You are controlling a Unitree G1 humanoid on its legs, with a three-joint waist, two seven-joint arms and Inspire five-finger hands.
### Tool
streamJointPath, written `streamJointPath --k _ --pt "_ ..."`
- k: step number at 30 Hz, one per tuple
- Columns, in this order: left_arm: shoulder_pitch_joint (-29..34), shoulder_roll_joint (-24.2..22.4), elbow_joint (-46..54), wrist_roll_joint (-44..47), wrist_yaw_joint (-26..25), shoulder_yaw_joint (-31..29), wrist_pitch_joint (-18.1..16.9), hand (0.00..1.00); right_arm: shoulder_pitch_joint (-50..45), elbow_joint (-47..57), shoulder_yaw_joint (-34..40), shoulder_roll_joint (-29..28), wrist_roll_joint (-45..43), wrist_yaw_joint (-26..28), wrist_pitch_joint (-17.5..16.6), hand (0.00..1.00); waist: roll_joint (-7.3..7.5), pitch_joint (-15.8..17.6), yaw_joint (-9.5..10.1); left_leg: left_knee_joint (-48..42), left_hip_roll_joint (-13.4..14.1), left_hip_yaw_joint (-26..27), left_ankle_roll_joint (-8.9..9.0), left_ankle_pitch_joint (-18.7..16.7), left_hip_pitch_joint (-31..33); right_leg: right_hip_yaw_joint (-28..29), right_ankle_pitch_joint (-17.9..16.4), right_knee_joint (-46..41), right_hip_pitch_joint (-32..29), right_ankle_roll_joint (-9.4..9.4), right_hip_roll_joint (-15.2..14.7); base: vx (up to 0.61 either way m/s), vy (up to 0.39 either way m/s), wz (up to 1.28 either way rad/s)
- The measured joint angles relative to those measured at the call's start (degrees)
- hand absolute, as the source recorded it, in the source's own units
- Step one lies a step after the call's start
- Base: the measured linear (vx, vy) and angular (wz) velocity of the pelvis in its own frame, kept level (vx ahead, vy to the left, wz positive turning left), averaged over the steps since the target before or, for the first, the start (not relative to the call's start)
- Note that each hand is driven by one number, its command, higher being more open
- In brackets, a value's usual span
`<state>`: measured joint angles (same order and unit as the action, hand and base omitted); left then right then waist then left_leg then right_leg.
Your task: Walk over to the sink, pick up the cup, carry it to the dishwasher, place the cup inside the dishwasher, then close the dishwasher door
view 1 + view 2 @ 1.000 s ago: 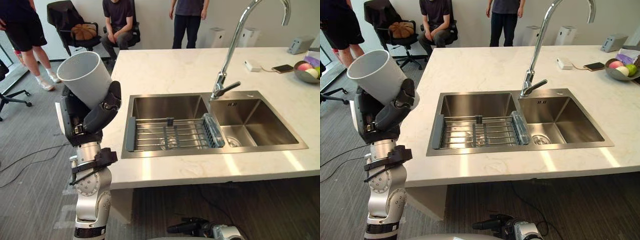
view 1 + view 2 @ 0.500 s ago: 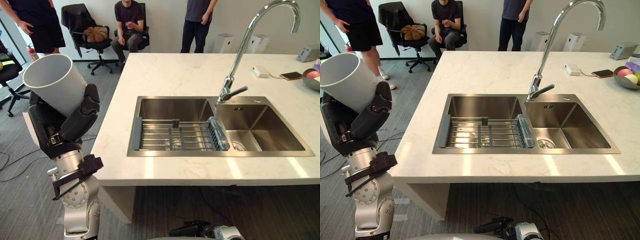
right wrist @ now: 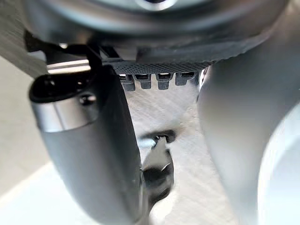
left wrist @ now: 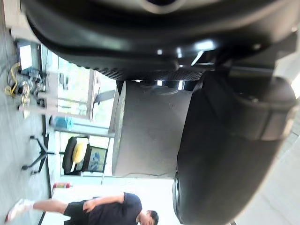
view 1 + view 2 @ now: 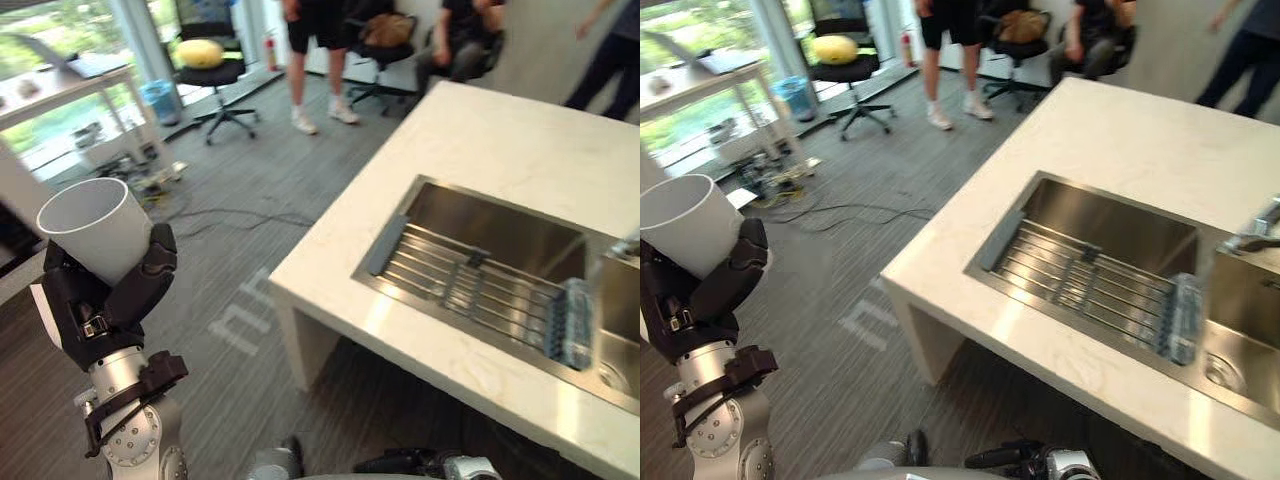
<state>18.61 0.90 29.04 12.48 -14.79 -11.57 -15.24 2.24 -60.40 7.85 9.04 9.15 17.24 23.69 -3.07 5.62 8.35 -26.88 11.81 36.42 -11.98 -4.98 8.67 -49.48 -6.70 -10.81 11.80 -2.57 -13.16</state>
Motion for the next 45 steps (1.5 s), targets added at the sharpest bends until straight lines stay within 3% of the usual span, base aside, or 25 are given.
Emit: streamJointPath --k 1,2,3,4,5,7,8,11,13,15,16,17,18,19,21,23,24,25,27,28,29,31,32,38,45 --pt "-1.6 0.1 -0.1 -0.1 0.4 1.9 0.0 0.0 -0.8 0.8 0.3 1.5 0.0 -0.3 0.1 1.0 -1.01 0.3 -1.43 1.6 -1.2 -0.7 1.69 1.8 0.9 -0.2 -3.1 -2.6 -1.0 0.13 -0.4 -0.12 0.105 2.73" --pt "-4.2 -0.2 0.0 -0.2 1.2 3.5 -0.2 0.0 -1.1 0.5 0.9 3.2 0.1 -0.6 1.0 1.0 -0.46 0.2 -3.46 13.1 -6.6 -8.4 4.78 5.4 0.2 0.1 -3.8 1.8 -3.3 2.29 3.4 -0.22 0.054 2.82" --pt "-5.6 0.0 0.4 -0.2 1.4 3.6 -0.6 0.0 -1.3 0.1 1.3 3.2 0.1 -0.9 1.4 1.0 0.7 0.1 -4.5 18.4 -9.2 -9.4 5.15 6.8 -1.2 0.8 -1.0 4.6 -4.9 3.57 4.4 -0.24 0.018 3.25" --pt "-7.5 -0.2 -0.3 0.0 1.4 4.5 -1.7 0.0 -2.5 0.1 2.7 3.8 0.0 -3.0 2.1 1.0 0.27 0.3 -5.27 11.9 -5.5 1.2 4.02 -1.4 -4.3 -5.8 -1.1 1.7 -4.2 -0.36 1.9 -0.17 -0.005 2.21" --pt "-7.1 -0.3 -0.3 0.0 1.4 4.3 -2.2 0.0 -2.5 0.2 3.1 3.9 -0.3 -3.4 2.4 1.0 0.68 0.7 -5.3 11.1 -4.2 4.8 5.49 -2.0 -6.4 -7.2 -1.4 0.7 -3.8 -0.3 0.9 -0.08 0.048 1.98" --pt "-6.8 -1.0 -0.3 -0.1 1.2 5.8 -2.2 0.0 -3.2 1.5 3.0 4.5 -0.5 -3.7 2.4 1.0 -0.19 0.4 -5.26 16.3 -2.7 9.6 11.86 -0.6 -11.0 -12.5 -1.4 -1.5 -2.7 -0.31 -0.6 -0.03 0.122 1.28" --pt "-6.4 -0.6 -0.3 -0.1 1.6 8.1 -2.3 0.0 -3.5 1.5 3.0 4.4 -0.5 -3.7 2.6 1.0 -0.82 0.0 -5.17 19.3 -4.4 8.4 11.69 -0.1 -11.4 -16.3 -1.4 -2.6 -1.5 -0.25 -1.5 -0.06 0.19 1.37" --pt "-4.1 0.3 -0.2 -0.4 2.1 13.0 -2.4 0.0 -3.5 2.8 2.3 1.2 -0.2 -4.1 3.8 1.0 -0.21 -0.4 -5.01 25.6 -9.3 1.0 9.66 2.6 -11.3 -24.6 -0.3 -4.4 1.9 -0.18 -4.0 -0.08 0.154 1.32" --pt "-3.9 0.4 0.0 -0.6 3.1 15.2 -2.4 0.0 -3.5 2.8 1.8 1.6 -1.1 -5.5 5.0 1.0 -0.35 -0.4 -4.23 28.1 -11.8 -2.7 8.37 3.8 -11.0 -26.5 0.2 -7.2 2.7 -0.32 -6.2 -0.02 0.14 1.3" --pt "-4.3 0.5 -0.1 -0.4 3.6 16.1 -2.5 0.0 -4.0 4.0 1.9 2.0 -3.1 -7.4 5.3 1.0 -0.19 -0.3 -4.19 29.3 -14.4 -7.4 6.8 4.4 -11.3 -23.7 0.6 -14.0 3.2 0.78 -10.2 0.06 0.195 1.42" --pt "-5.7 0.8 -0.7 -0.1 3.7 17.6 -2.5 0.0 -5.3 5.3 2.3 2.5 -5.1 -9.3 4.5 1.0 -0.31 0.0 -4.65 29.6 -15.7 -11.9 4.7 4.6 -11.7 -16.2 1.9 -20.4 2.1 4.0 -13.1 0.08 0.146 1.44" --pt "-6.9 1.2 -1.3 -0.1 3.7 18.4 -2.7 0.0 -5.8 5.4 3.1 2.5 -6.1 -10.3 3.7 1.0 -0.29 0.2 -4.95 29.6 -16.2 -14.4 4.17 4.8 -11.7 -11.1 0.7 -23.1 0.6 4.73 -13.8 0.05 0.072 2.06" --pt "-9.9 2.2 -3.6 0.0 3.7 19.9 -3.6 0.0 -6.0 5.7 3.5 2.3 -9.1 -11.3 2.7 1.0 -0.37 0.5 -5.57 29.6 -16.8 -19.7 3.08 5.4 -11.4 0.8 -4.2 -24.1 -2.2 3.16 -11.0 0.02 -0.007 2.28" --pt "-12.1 3.2 -6.2 0.2 4.0 21.5 -4.2 0.0 -6.1 5.7 4.4 1.6 -11.7 -12.2 1.6 1.0 -0.54 0.6 -6.0 29.4 -17.2 -24.4 2.72 5.9 -11.2 12.2 -7.3 -22.4 -5.0 2.05 -5.7 0.02 -0.034 2.25" --pt "-12.6 4.0 -8.3 1.5 4.3 23.2 -4.4 0.0 -6.3 5.7 4.2 0.4 -16.0 -13.0 0.8 1.0 -0.58 0.6 -6.08 29.7 -18.5 -29.5 3.38 5.5 -11.3 24.6 -9.6 -16.4 -6.8 0.21 1.0 0.05 -0.024 1.68" --pt "-11.9 3.7 -9.1 2.0 4.1 23.3 -4.5 0.0 -5.1 5.9 3.6 -0.7 -17.3 -14.3 0.3 1.0 -0.79 0.6 -5.77 30.8 -18.7 -28.6 4.61 3.7 -12.1 30.7 -10.0 -9.0 -9.3 -0.39 5.3 0.09 0.014 0.93" --pt "-12.0 3.7 -10.0 2.0 3.9 23.3 -4.5 0.0 -4.2 5.7 2.8 -1.1 -18.7 -14.5 0.4 1.0 0.23 1.1 -5.97 28.0 -17.6 -22.7 5.59 1.7 -11.1 33.3 -9.9 -6.3 -12.3 -0.54 6.0 0.14 0.012 0.4" --pt "-12.1 3.8 -11.1 1.8 3.6 23.4 -4.7 0.0 -3.3 6.3 2.4 -0.9 -19.0 -14.9 0.4 1.0 -0.47 1.8 -6.07 25.2 -17.1 -21.4 4.14 0.0 -10.7 35.0 -9.6 -6.9 -15.2 -1.11 6.8 0.16 0.035 0.25" --pt "-11.2 4.5 -12.9 1.1 3.0 24.1 -3.7 0.0 -3.0 6.6 0.6 -0.4 -19.6 -14.8 1.4 1.0 -1.01 1.6 -6.94 25.6 -16.2 -21.8 4.26 0.0 -12.8 37.5 -8.7 -8.2 -18.5 -2.21 8.6 0.15 0.046 0.1" --pt "-11.2 5.5 -13.2 0.9 2.9 24.5 -3.4 0.0 -3.0 6.8 -0.2 -0.7 -19.8 -14.8 1.6 1.0 -0.7 1.8 -7.36 25.6 -16.0 -22.2 4.29 -0.1 -13.6 38.4 -7.9 -7.8 -19.7 -2.02 9.3 0.21 0.033 0.51" --pt "-11.2 6.8 -13.2 0.8 3.0 25.8 -2.8 0.0 -3.2 7.1 -0.6 -0.8 -21.3 -14.8 2.1 1.0 -0.06 1.8 -8.62 25.7 -16.0 -24.0 4.52 -0.2 -14.6 39.1 -5.1 -5.0 -19.9 -1.18 10.1 0.22 0.011 0.63" --pt "-11.2 7.1 -13.3 0.8 3.6 26.5 -2.7 0.0 -3.2 6.9 -0.5 -0.9 -22.1 -15.0 2.3 1.0 0.08 1.8 -9.05 25.7 -16.0 -25.9 5.64 -0.8 -15.6 39.5 -0.5 -1.0 -18.6 0.0 10.8 0.19 -0.03 0.48" --pt "-8.3 8.1 -13.5 1.8 8.6 26.6 -0.7 0.0 -3.9 6.8 -4.4 -1.0 -23.7 -16.4 0.6 1.0 -0.04 1.1 -9.16 22.4 -11.8 -24.8 11.68 -6.6 -19.7 39.9 8.9 9.9 -9.3 3.77 15.6 0.1 -0.023 0.14" --pt "-8.3 8.0 -13.5 2.1 8.5 25.9 -0.8 0.0 -4.3 7.1 -5.0 -0.9 -23.7 -16.3 0.5 1.0 -0.13 1.0 -9.11 22.1 -11.4 -22.9 11.36 -7.1 -19.7 41.6 10.5 12.9 -8.7 3.97 16.4 0.0 -0.001 -0.15" --pt "-8.7 5.6 -17.3 4.2 6.9 23.9 -0.9 0.0 -8.0 11.4 -5.2 0.0 -29.3 -12.6 -1.1 1.0 -0.8 -0.3 -10.75 20.6 -10.2 -22.1 11.82 -8.3 -18.7 41.4 11.9 16.0 -7.6 4.33 17.6 0.01 -0.018 -0.06"
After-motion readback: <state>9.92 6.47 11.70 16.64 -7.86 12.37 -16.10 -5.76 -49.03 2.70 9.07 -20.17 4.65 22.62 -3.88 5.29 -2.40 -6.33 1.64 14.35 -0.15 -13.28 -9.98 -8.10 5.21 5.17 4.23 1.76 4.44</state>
